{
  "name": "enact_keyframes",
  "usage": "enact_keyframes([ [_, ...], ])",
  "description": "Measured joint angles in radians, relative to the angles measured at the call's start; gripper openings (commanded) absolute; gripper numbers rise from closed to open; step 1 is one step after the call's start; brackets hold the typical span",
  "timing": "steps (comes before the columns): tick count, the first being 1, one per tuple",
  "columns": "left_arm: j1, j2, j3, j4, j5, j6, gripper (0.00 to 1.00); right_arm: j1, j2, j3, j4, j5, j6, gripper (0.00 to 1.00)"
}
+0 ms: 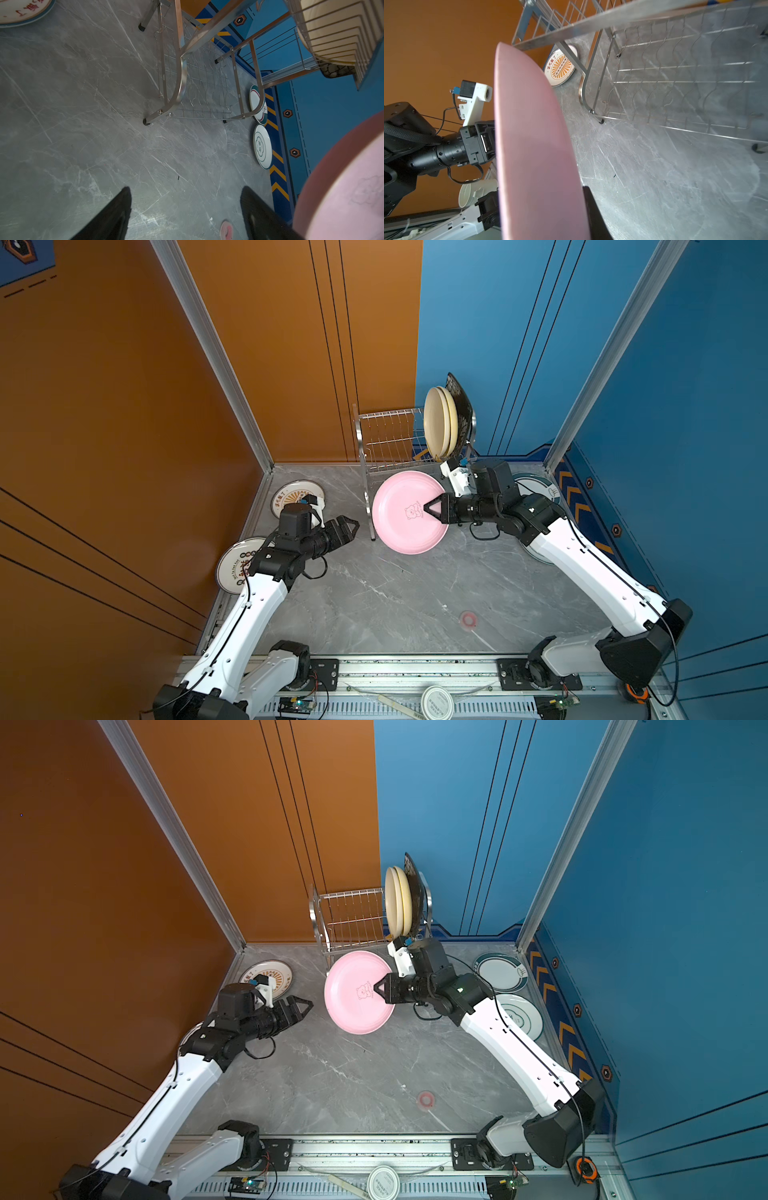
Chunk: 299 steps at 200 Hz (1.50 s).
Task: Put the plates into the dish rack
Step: 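Carry the pink plate to the rack with the right gripper while the left draws back, then lower the pink plate into the slot beside the cream plate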
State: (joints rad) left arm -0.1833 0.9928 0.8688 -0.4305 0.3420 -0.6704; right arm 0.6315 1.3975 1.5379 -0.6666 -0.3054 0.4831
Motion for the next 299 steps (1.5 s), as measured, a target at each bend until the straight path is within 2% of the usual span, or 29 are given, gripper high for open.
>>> enact_keyframes([
  [46,0.000,-0.002,-0.034,-0.008,0.000,0.001,0.96,0.104,0.031,0.238,-0.127,0.306,-0.068,0.00],
  [88,-0.016,-0.005,-0.057,-0.007,0.000,0.001,1.00,0.164,0.118,0.470,-0.157,0.565,-0.148,0.00],
  [159,-0.045,-0.029,-0.111,-0.008,0.000,0.002,0.98,0.230,0.322,0.739,-0.126,0.912,-0.347,0.00],
  [230,-0.049,-0.045,-0.138,-0.007,0.000,0.002,0.98,0.243,0.465,0.788,0.081,1.121,-0.551,0.00],
  [299,-0.049,-0.049,-0.147,-0.007,0.000,0.002,0.98,0.204,0.648,0.937,0.196,1.176,-0.695,0.00],
])
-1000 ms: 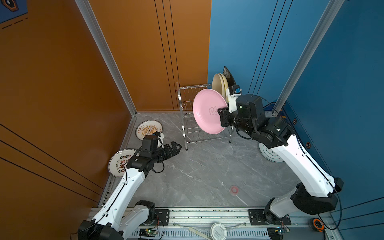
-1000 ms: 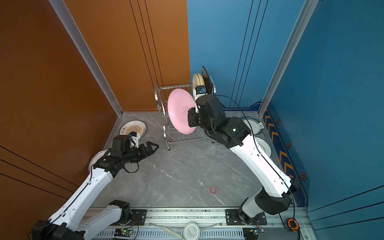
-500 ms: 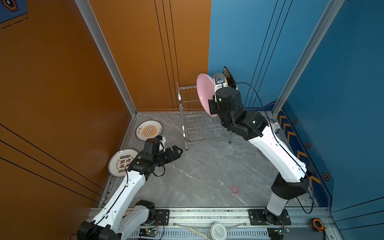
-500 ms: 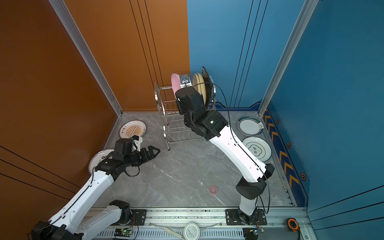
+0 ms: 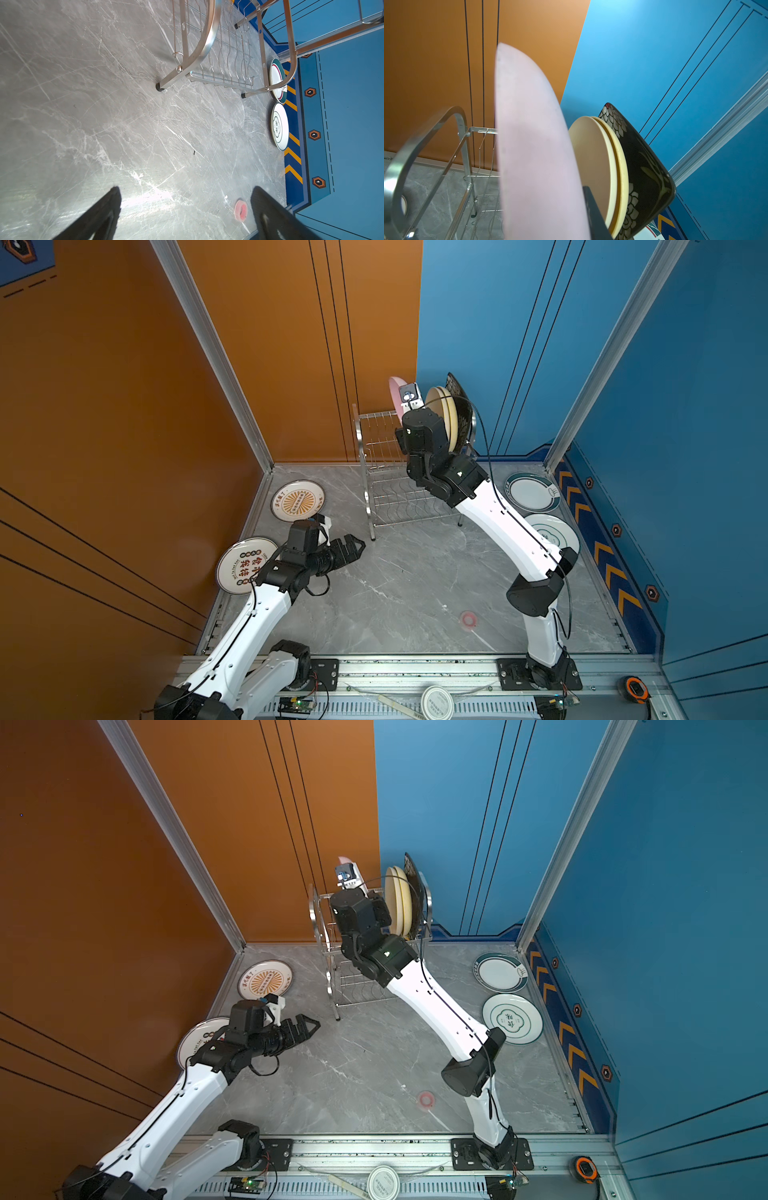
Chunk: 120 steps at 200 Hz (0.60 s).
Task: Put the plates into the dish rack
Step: 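Lower the pink plate into the slot beside the cream plate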
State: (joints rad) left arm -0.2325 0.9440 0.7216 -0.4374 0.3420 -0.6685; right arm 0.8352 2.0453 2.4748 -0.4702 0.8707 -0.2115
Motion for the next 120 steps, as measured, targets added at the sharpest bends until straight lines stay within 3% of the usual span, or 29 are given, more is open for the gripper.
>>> enact_keyframes([
  [120,0.000,0.000,-0.002,0.000,0.000,0.014,0.98,-0.083,0.082,0.025,0.035,-0.002,-0.023,0.00],
])
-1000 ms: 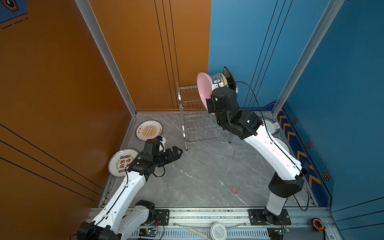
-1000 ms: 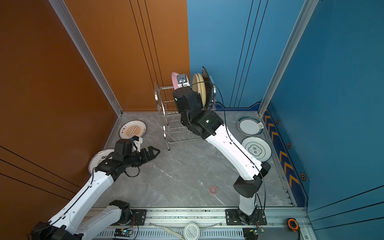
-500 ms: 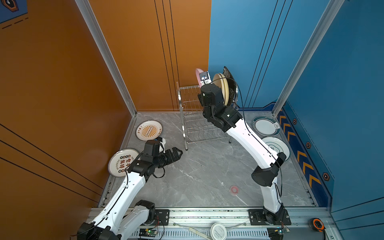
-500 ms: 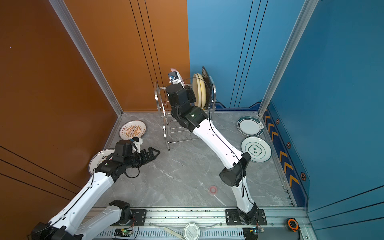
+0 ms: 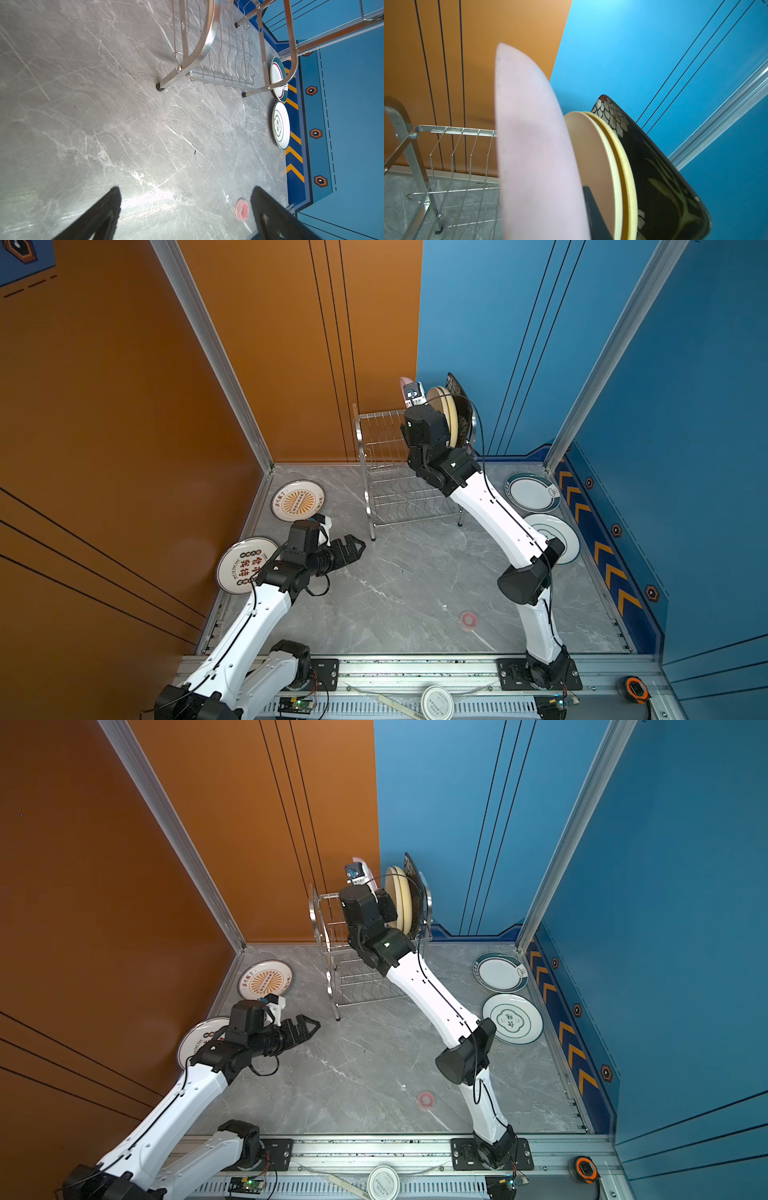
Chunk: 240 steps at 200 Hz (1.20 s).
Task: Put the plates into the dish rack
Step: 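Lower the pink plate into the slot beside the cream plate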
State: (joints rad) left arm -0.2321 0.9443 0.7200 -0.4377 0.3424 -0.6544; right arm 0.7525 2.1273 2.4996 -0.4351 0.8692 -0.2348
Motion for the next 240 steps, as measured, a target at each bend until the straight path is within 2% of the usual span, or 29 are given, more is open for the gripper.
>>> enact_keyframes([
  [240,0.019,0.010,0.000,0.000,0.005,0.004,0.98,-0.079,0.044,-0.018,-0.048,-0.014,0.151,0.00],
])
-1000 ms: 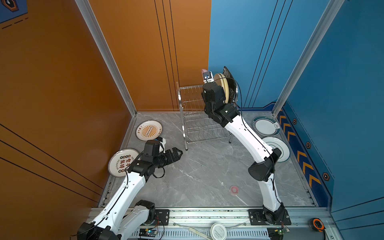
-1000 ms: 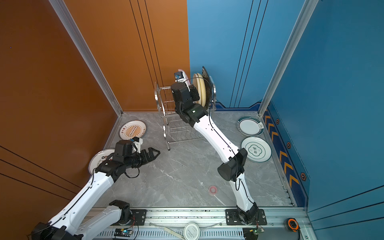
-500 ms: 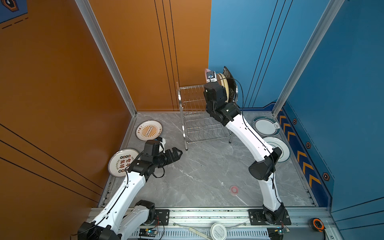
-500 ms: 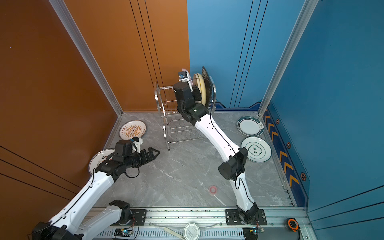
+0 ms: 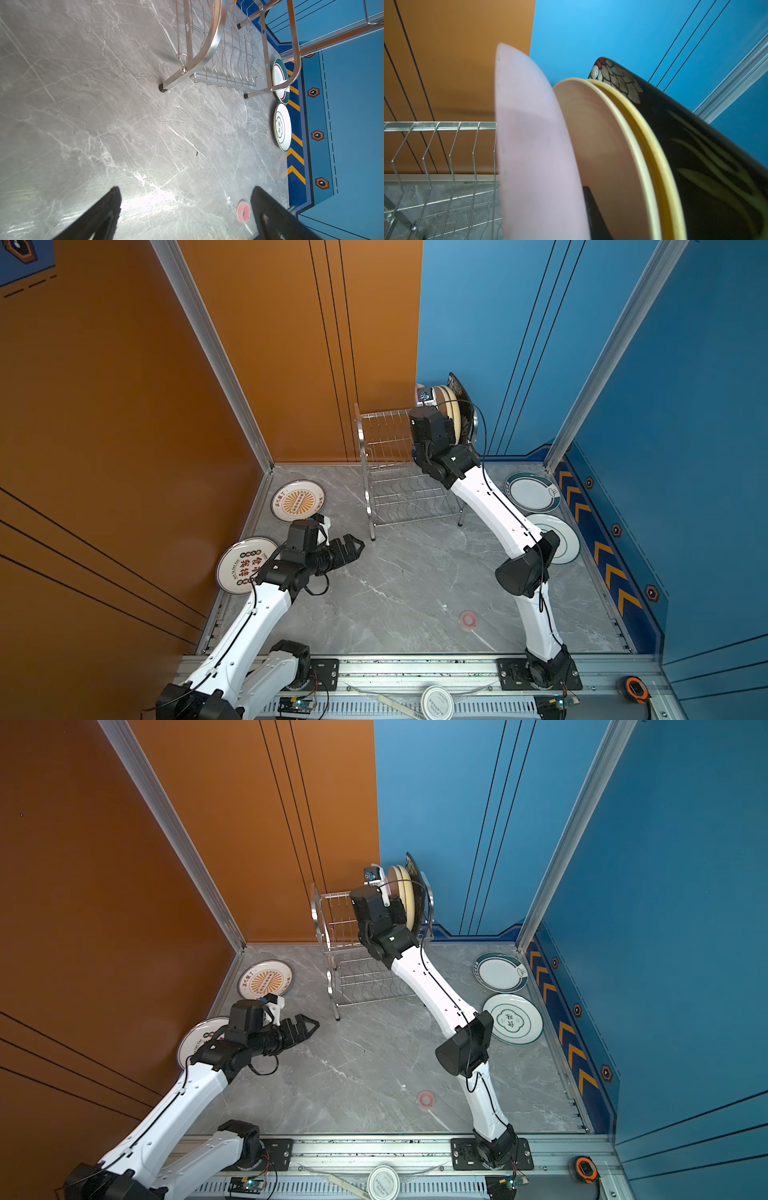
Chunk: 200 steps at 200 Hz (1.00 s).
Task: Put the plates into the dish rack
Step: 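Lower the pink plate into the slot beside the cream plate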
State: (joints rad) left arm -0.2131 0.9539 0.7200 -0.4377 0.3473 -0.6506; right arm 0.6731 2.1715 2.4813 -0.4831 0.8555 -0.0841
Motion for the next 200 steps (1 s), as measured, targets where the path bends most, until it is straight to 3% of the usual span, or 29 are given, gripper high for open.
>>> enact_keyframes([
  [58,0.003,0.004,0.000,0.000,0.003,0.000,0.98,0.000,0.000,-0.001,-0.026,-0.033,0.034,0.00],
  [122,0.003,0.004,0.000,0.000,0.003,0.000,0.98,-0.006,0.000,-0.001,-0.038,-0.043,0.067,0.21],
  [200,0.003,0.004,0.000,0.000,0.003,0.000,0.98,-0.003,0.000,-0.001,-0.057,-0.051,0.067,0.32],
])
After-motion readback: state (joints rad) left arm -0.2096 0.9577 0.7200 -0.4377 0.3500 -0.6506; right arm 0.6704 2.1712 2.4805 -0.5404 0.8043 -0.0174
